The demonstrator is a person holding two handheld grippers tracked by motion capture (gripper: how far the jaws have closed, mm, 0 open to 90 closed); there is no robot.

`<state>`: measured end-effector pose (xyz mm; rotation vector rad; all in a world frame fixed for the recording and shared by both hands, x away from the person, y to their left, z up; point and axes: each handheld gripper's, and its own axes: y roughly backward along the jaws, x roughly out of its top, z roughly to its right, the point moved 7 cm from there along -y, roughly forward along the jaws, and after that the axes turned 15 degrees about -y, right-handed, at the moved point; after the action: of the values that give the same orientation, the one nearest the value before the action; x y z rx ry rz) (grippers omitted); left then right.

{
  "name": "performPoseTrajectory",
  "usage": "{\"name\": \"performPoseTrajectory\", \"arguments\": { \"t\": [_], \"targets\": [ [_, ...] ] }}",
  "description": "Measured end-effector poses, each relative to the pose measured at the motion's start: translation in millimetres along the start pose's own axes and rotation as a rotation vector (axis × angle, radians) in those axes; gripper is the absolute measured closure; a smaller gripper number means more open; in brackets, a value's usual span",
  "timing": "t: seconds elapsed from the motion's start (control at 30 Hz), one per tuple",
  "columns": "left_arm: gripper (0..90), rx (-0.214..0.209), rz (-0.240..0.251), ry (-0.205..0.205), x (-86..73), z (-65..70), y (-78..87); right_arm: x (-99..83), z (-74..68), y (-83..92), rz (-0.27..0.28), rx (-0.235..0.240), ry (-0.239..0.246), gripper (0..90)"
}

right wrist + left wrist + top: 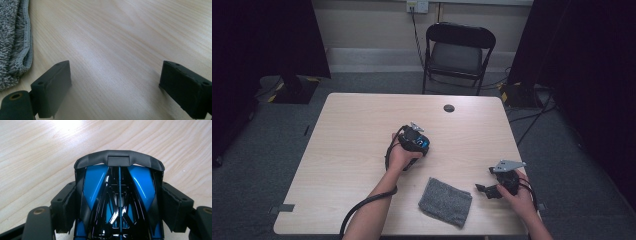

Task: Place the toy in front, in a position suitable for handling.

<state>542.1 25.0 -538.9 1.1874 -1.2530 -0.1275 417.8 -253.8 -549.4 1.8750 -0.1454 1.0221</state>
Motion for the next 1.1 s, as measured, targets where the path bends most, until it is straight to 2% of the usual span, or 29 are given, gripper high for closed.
{"name": "performPoseTrajectory", "arguments": {
  "t": [0.43, 0.57, 0.63, 0.73, 0.8, 0.83, 1.07, 1.1],
  "targets": [
    [24.5, 0.012, -0.001, 0.013, -1.5, 0.4, -2.9, 0.0, 0.0, 0.0, -0.001, 0.000, 0.000, 9.1],
    [16.7, 0.033, -0.013, 0.024, -2.3, -1.8, -1.7, 0.0, 0.0, 0.0, 0.000, 0.000, 0.000, 9.1],
    [16.9, 0.030, -0.006, 0.031, -2.1, -2.2, 0.1, 0.0, 0.0, 0.0, 0.000, 0.000, 0.000, 9.2],
    [16.7, 0.026, -0.016, 0.014, -2.9, -2.2, 3.7, 0.0, 0.0, 0.0, -0.001, 0.000, 0.000, 9.1],
    [16.0, 0.016, 0.003, 0.021, -1.8, -1.1, 8.2, 0.0, 0.0, 0.0, -0.001, 0.000, 0.000, 9.1],
    [16.0, 0.015, 0.016, 0.001, -0.5, -1.8, 15.0, 0.0, 0.0, 0.0, 0.000, 0.000, 0.000, 9.1],
    [15.8, -0.007, 0.048, -0.009, 0.2, -4.5, 34.4, 0.0, 0.0, 0.0, -0.001, 0.000, 0.000, 9.1],
    [15.9, -0.020, 0.061, -0.012, -2.5, -3.0, 42.6, 0.0, 0.0, 0.0, 0.000, 0.000, 0.000, 9.1]
  ]
}}
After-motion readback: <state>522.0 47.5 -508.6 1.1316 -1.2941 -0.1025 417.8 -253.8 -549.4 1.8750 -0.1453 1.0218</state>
